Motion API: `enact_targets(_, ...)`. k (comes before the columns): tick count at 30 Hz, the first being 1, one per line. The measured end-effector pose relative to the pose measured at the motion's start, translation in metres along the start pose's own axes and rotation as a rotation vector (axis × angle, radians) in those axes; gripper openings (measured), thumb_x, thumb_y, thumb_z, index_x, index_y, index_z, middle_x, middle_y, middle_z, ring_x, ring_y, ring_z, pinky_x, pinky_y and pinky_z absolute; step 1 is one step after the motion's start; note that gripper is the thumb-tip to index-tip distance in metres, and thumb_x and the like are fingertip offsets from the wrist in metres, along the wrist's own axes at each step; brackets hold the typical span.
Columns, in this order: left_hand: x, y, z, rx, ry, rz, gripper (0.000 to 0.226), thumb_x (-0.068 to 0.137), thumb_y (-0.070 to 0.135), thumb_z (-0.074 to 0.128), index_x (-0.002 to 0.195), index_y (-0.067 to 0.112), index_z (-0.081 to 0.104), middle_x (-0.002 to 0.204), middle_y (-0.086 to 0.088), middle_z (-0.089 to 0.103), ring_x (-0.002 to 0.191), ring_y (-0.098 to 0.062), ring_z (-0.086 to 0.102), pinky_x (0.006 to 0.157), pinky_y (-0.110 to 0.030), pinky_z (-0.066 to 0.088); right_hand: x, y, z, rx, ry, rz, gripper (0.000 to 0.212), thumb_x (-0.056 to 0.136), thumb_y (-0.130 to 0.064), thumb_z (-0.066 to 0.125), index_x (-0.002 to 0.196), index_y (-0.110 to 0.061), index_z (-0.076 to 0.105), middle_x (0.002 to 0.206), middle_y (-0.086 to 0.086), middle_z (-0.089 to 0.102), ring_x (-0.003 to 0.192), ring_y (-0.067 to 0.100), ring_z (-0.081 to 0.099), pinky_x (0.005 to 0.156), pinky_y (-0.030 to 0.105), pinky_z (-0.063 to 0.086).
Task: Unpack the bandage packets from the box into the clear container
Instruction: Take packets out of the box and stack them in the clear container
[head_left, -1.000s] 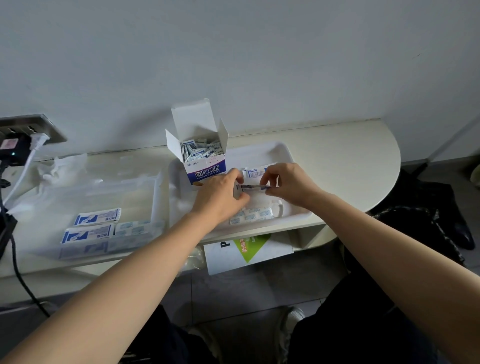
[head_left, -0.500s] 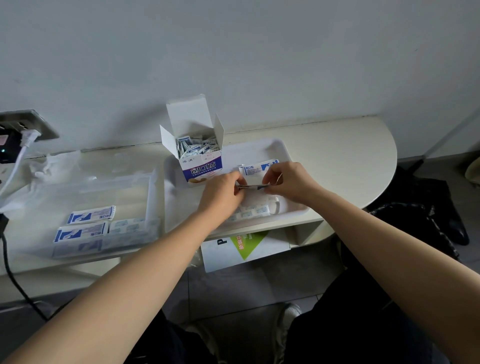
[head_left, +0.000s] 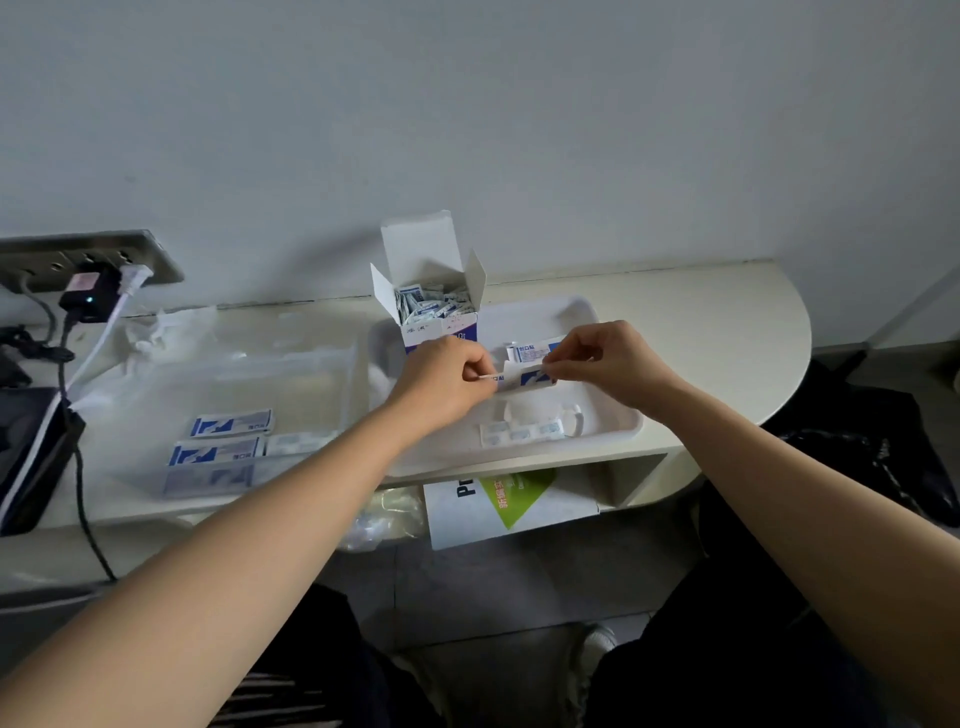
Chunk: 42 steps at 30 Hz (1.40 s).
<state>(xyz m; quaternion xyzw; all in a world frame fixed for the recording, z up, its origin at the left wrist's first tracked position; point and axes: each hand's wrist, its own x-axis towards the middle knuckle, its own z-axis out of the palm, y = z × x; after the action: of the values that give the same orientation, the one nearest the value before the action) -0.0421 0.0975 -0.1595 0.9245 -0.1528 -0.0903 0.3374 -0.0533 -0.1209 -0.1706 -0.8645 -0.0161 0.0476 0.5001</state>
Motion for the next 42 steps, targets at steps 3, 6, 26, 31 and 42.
enact_targets(3, -0.009, 0.002, -0.025, -0.001, -0.003, -0.008, 0.01, 0.079, 0.017, 0.073, 0.071, 0.022, 0.069, 0.062, 0.011, 0.06, 0.053, -0.001, 0.05, 0.061, -0.022, 0.046, -0.002, -0.014, 0.009, 0.063, 0.003, -0.022, 0.009, 0.078, -0.008, 0.076, 0.078, -0.017, 0.073, 0.073, -0.009, 0.072, 0.067, 0.001, 0.064, 0.068, 0.014, 0.049)
enact_targets(6, -0.021, -0.002, -0.049, 0.032, 0.033, -0.055, 0.01, 0.073, 0.021, 0.076, 0.068, 0.026, 0.07, 0.06, 0.012, 0.059, 0.057, -0.004, 0.05, 0.056, -0.02, 0.037, -0.003, -0.033, 0.024, 0.148, -0.051, -0.026, 0.006, 0.079, -0.005, 0.073, 0.081, -0.01, 0.071, 0.077, 0.006, 0.072, 0.068, 0.012, 0.066, 0.069, 0.023, 0.055)
enact_targets(26, -0.094, -0.1, -0.144, -0.516, 0.333, -0.362, 0.01, 0.084, 0.002, 0.069, 0.093, 0.004, 0.071, 0.074, -0.009, 0.068, 0.052, -0.011, 0.064, 0.055, -0.019, 0.056, 0.016, -0.139, 0.145, 0.31, -0.183, -0.015, 0.007, 0.079, 0.002, 0.072, 0.083, -0.005, 0.072, 0.075, 0.017, 0.07, 0.054, 0.016, 0.063, 0.059, 0.02, 0.055)
enact_targets(31, -0.11, -0.124, -0.157, -0.465, 0.454, -0.45, 0.01, 0.077, 0.006, 0.077, 0.085, 0.007, 0.071, 0.072, -0.014, 0.07, 0.056, -0.021, 0.065, 0.053, -0.028, 0.056, 0.025, -0.156, 0.174, 0.248, -0.171, -0.037, 0.013, 0.078, 0.004, 0.072, 0.091, 0.004, 0.072, 0.075, 0.019, 0.069, 0.053, 0.019, 0.062, 0.064, 0.026, 0.06)
enact_targets(42, -0.121, -0.176, -0.165, -0.021, 0.573, -0.601, 0.026, 0.077, 0.022, 0.074, 0.1, 0.016, 0.065, 0.093, 0.002, 0.064, 0.086, -0.02, 0.062, 0.079, -0.028, 0.047, 0.047, -0.158, 0.237, -0.019, -0.138, 0.076, 0.013, 0.076, 0.006, 0.07, 0.073, -0.006, 0.072, 0.07, 0.013, 0.071, 0.047, 0.014, 0.065, 0.056, 0.022, 0.058)
